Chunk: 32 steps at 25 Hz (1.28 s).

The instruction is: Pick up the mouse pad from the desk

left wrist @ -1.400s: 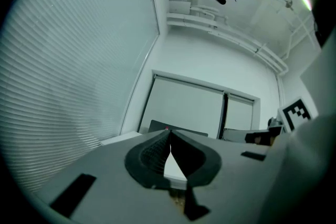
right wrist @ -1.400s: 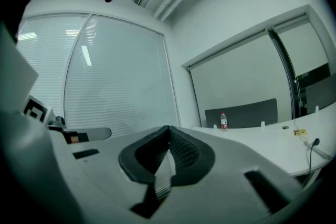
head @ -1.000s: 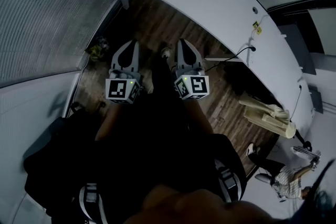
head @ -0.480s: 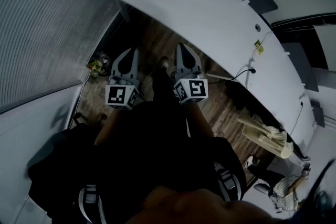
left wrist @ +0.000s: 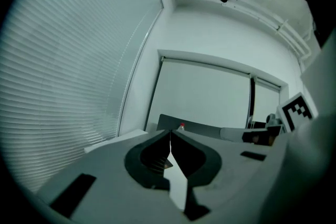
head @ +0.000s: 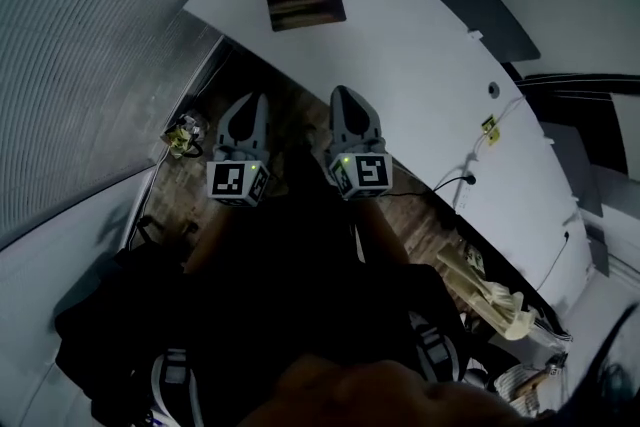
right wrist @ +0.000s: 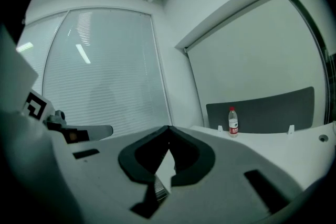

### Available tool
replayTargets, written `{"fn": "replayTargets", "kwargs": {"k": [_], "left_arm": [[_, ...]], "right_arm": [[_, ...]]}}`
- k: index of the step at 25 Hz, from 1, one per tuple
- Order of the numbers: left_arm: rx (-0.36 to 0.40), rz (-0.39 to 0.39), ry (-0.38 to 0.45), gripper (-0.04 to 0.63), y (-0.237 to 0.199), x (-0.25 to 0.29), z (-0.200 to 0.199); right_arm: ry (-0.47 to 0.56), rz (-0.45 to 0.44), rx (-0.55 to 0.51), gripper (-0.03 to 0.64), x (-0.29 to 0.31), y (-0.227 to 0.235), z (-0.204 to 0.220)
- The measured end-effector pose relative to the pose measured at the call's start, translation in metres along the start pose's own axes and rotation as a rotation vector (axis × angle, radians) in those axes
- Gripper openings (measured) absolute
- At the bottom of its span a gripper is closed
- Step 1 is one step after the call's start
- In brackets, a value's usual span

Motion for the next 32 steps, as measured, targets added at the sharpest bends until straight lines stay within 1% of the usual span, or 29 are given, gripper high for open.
{"fn": "replayTargets", "kwargs": {"k": [3,5,9,12,15,20,23,26,30,32], "left_arm": [[0.014,-0.010,0.001,0.005,0.002,0.031,0.005],[0.008,-0.025,0.001,0.005,0.003,0.046,0.006],[0.002,-0.058,-0.039,0.005,0.000,0.069,0.000],[-0.007,-0.047,-0.033,0.006,-0.007,0.091,-0.001],[-0.035,-0.024,-0.021,0.006,-0.019,0.117,0.003],[-0.042,-0.026,-0.039,0.006,-0.053,0.162,0.006],[-0.048,-0.029,-0.076,0.008,-0.076,0.190,0.011],[-0.060,-0.037,-0.122,0.012,-0.098,0.222,0.021],[-0.071,-0.035,-0.188,0.063,-0.130,0.261,0.041],[-0.075,-0.036,-0.225,0.087,-0.142,0.276,0.052]], "right_arm": [[-0.011,-0.027,-0.008,0.000,0.023,0.020,-0.009],[-0.014,-0.037,-0.020,0.000,0.036,0.034,-0.012],[-0.040,-0.037,-0.001,0.000,0.057,0.052,-0.014],[-0.051,-0.037,0.004,0.000,0.075,0.063,-0.024],[-0.053,-0.028,0.010,0.000,0.098,0.073,-0.029],[-0.057,-0.016,0.006,0.000,0.149,0.082,-0.032],[-0.079,-0.003,0.004,0.001,0.182,0.088,-0.029],[-0.124,0.014,0.005,0.002,0.217,0.097,-0.022],[-0.197,0.028,-0.002,0.023,0.264,0.109,-0.003],[-0.208,0.039,-0.004,0.028,0.284,0.115,0.009]]}}
Point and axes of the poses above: the fingertips, and each gripper's own axes: x forward along the fingers, y to its right, z out of its underside, the point moved 8 cm from there along -x, backward along the fingers, and after that the axes turned 4 degrees about x, right-handed, at the moved point
